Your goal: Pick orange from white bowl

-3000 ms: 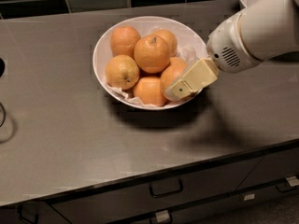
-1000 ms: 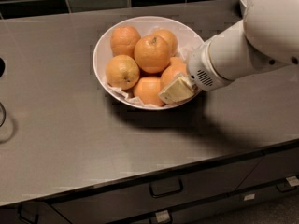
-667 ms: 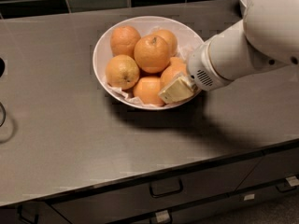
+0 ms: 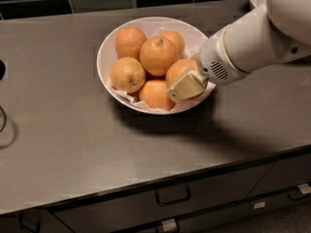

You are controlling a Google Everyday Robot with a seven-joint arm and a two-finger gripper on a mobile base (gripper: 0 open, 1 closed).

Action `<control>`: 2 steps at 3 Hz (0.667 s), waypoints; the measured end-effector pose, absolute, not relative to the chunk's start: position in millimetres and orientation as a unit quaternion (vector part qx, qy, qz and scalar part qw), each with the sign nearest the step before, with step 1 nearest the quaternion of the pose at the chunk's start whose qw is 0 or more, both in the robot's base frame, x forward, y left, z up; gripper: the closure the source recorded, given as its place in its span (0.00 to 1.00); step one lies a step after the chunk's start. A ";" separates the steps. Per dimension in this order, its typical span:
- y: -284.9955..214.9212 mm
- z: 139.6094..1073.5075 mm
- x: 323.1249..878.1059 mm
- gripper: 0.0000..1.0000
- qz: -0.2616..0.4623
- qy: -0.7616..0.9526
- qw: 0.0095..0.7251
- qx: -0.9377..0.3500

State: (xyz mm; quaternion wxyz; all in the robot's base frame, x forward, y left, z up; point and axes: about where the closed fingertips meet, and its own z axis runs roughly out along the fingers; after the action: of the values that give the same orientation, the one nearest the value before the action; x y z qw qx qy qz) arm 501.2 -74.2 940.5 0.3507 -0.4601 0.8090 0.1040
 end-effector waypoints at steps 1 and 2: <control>-77.4 972.2 495.6 1.00 0.123 0.795 0.360 -0.473; -77.9 1002.6 488.1 1.00 0.151 0.771 0.388 -0.482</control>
Offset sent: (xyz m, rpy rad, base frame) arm -0.0235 -0.0044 0.0989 0.2211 -0.0870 0.1683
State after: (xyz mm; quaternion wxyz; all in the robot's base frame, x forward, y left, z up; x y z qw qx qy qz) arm 488.1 -77.9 1002.6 0.3883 -0.4819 0.7708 0.1515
